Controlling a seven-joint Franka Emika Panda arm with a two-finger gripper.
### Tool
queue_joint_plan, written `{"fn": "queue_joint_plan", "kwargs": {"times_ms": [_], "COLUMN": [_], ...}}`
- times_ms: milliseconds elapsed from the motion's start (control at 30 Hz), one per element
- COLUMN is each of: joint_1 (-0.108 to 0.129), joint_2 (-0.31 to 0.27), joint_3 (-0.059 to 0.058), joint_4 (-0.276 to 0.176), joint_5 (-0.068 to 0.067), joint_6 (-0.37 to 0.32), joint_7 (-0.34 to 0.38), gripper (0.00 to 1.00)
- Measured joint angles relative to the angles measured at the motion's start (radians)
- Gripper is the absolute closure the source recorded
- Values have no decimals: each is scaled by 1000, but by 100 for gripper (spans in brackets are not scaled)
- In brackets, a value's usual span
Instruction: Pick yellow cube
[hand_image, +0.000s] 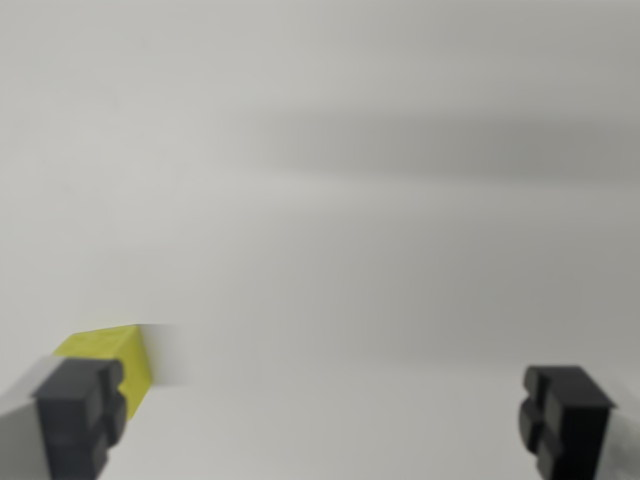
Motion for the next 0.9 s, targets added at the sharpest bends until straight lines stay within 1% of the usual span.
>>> {"fn": "queue_joint_plan", "kwargs": {"times_ms": [400, 900], "joint_1": [40, 93], "joint_2": [-6, 2], "joint_3": [0, 0], "joint_4": [-90, -187], "joint_5": [0, 2], "joint_6": [75, 171], "joint_7": [16, 38], "gripper": [0, 0]}}
